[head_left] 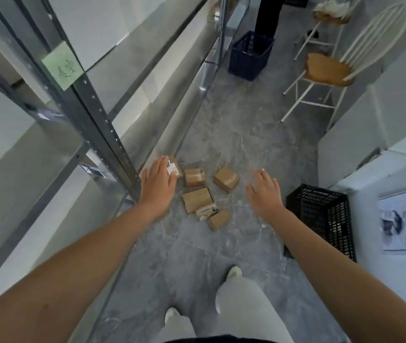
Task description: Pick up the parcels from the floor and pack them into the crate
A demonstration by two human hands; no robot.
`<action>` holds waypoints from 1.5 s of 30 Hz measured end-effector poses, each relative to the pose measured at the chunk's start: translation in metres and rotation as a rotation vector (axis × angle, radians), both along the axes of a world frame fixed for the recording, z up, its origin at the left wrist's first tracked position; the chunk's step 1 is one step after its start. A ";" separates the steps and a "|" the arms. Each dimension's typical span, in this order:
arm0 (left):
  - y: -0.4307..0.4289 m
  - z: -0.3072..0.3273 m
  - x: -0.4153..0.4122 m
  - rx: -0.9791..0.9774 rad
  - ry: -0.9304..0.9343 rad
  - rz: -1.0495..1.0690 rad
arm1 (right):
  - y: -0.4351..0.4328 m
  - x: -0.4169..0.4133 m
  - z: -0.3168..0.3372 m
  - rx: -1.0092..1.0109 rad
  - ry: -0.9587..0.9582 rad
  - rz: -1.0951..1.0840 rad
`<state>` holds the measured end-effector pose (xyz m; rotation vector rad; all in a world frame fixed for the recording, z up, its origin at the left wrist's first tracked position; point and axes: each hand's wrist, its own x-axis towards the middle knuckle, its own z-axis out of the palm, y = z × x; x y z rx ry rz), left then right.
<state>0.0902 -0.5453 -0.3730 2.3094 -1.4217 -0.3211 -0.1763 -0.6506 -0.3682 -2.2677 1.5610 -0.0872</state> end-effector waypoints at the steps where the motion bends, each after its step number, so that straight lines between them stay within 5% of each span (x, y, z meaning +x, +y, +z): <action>1: -0.014 -0.007 -0.003 0.009 0.014 -0.001 | -0.016 0.000 -0.006 0.012 0.006 -0.011; 12: -0.146 -0.100 -0.023 0.200 0.208 0.298 | -0.210 0.029 -0.103 0.174 0.249 0.234; 18: -0.223 -0.160 -0.027 0.247 0.404 0.426 | -0.268 0.068 -0.159 0.302 0.205 0.286; 29: -0.231 -0.448 -0.012 0.493 0.735 0.615 | -0.279 0.092 -0.464 0.635 0.254 0.096; 37: -0.222 -0.653 -0.018 0.638 0.886 0.739 | -0.274 0.102 -0.670 0.768 0.374 0.201; 45: -0.214 -0.688 -0.026 0.545 1.222 0.839 | -0.242 0.118 -0.715 0.962 0.271 0.028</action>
